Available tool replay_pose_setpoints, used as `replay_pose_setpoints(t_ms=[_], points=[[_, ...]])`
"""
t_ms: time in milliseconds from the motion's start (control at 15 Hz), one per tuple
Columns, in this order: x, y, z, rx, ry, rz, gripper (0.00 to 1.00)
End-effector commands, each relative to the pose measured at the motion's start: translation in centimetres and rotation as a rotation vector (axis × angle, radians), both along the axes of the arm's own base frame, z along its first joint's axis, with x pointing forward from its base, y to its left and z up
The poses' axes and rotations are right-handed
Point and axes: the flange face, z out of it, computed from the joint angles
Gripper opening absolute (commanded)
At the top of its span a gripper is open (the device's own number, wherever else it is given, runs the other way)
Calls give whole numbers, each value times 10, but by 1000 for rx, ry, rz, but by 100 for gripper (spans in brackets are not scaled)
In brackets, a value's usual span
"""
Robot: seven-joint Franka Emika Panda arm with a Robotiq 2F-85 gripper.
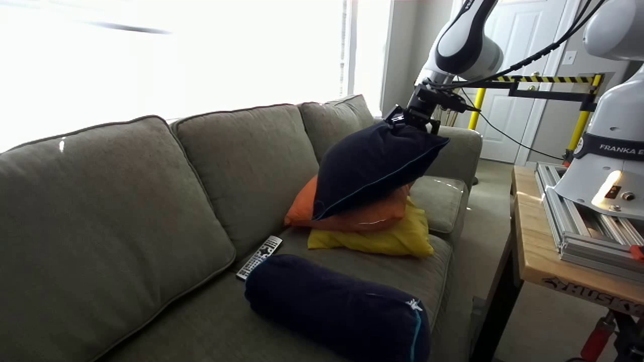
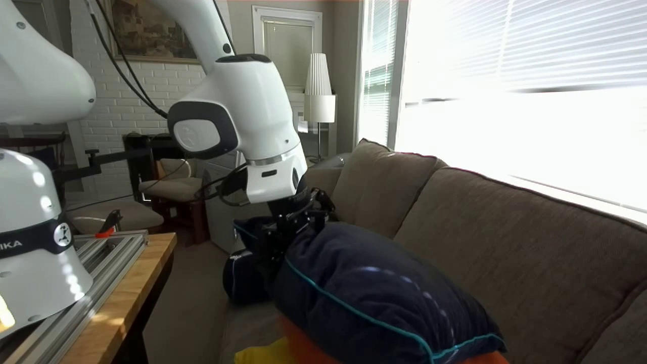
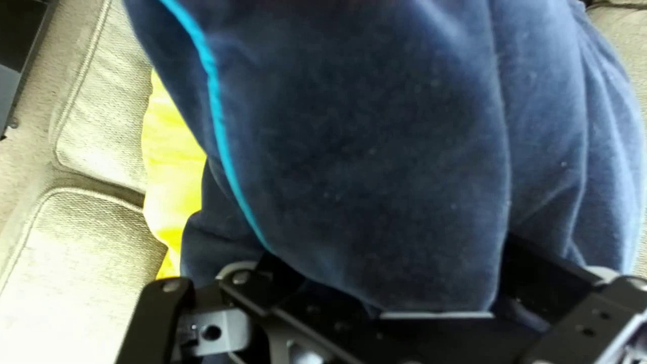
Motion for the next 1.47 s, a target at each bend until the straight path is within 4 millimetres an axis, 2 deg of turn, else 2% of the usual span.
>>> replay_pose_setpoints(t_ms=[0,267,533,800,1067,1400], points=[[11,1,18,8,-57,23,100],[16,14,27,103,-65,93,100],[7,21,31,195,-29,158,100],[3,13,47,233,-24,194,100],[2,-1,70,228,-39,222,100],[-2,-7,101,197,-58,274,100]])
